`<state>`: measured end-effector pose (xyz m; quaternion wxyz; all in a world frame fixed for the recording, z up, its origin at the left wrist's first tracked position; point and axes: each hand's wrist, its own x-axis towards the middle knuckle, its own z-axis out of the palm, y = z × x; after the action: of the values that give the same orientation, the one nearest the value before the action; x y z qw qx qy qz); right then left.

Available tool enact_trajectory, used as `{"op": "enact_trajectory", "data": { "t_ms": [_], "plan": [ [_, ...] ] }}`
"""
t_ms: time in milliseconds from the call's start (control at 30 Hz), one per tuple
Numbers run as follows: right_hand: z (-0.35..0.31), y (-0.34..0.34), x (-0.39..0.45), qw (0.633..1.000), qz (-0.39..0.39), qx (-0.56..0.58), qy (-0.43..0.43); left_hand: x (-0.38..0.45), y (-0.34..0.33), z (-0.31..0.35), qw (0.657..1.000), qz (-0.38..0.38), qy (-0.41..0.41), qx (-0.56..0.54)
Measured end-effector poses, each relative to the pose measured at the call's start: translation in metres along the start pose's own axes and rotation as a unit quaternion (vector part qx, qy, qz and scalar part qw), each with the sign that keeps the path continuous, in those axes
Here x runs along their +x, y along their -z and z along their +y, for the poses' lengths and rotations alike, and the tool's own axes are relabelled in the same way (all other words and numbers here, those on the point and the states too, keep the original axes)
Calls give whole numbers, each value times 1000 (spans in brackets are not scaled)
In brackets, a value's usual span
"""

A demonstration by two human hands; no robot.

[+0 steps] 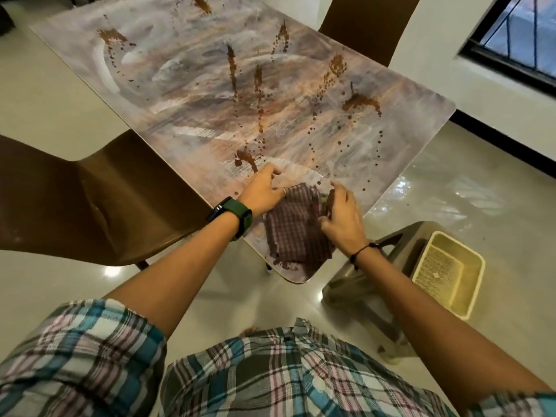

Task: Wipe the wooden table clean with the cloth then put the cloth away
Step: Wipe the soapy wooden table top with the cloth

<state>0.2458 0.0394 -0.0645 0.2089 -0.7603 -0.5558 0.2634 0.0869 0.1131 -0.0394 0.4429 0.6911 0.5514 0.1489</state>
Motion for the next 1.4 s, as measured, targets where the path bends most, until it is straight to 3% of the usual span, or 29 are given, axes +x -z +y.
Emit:
{"op": "enact_trajectory", "data": {
  "t_ms": [67, 200, 267, 367, 433, 533, 633, 700, 800, 867, 933, 1067, 1133, 1200, 1300, 1400],
  "plan": [
    [-8, -11, 1, 992, 48, -82, 80, -2, -4, -11, 998, 63, -6, 15],
    [-21, -55, 9, 974, -77, -181, 113, -12, -24, -39, 984, 151, 27, 92],
    [-12, -74, 6, 952, -119, -245, 140, -17, -32, -54, 983, 125, 62, 122],
    [18, -74, -17, 905, -151, -276, 287, -19, -30, -66, 984, 53, 66, 157],
    [41, -61, -19, 888, -149, -285, 329, -19, -25, -69, 983, 13, 51, 178],
    [48, -45, 20, 920, -111, -302, 224, -22, -18, -65, 982, -19, 49, 179],
    [25, -52, 50, 950, -78, -288, 95, -26, -9, -62, 992, -20, 65, 107],
    [10, -68, 39, 948, -76, -286, 118, -26, -5, -64, 996, 9, 75, 45],
    [6, -85, -5, 909, -119, -290, 274, -25, -5, -65, 997, 42, 66, -9],
    [22, -75, -15, 887, -138, -298, 325, -24, -5, -68, 996, 44, 71, -17],
    [43, -52, 7, 894, -123, -318, 291, -24, -4, -70, 996, 40, 76, -15],
    [66, -9, 85, 950, -75, -289, 88, -24, -5, -72, 996, 35, 82, -25],
    [54, -16, 94, 957, -50, -280, 51, -24, -5, -72, 995, 37, 90, -32],
    [28, -46, 73, 953, -59, -285, 85, -26, -4, -71, 994, 40, 90, -42],
    [-13, -97, 20, 933, -80, -284, 204, -26, -2, -68, 996, 31, 83, -19],
    [-14, -104, 6, 929, -77, -280, 231, -26, -1, -67, 995, 30, 90, -7]
  ]
}}
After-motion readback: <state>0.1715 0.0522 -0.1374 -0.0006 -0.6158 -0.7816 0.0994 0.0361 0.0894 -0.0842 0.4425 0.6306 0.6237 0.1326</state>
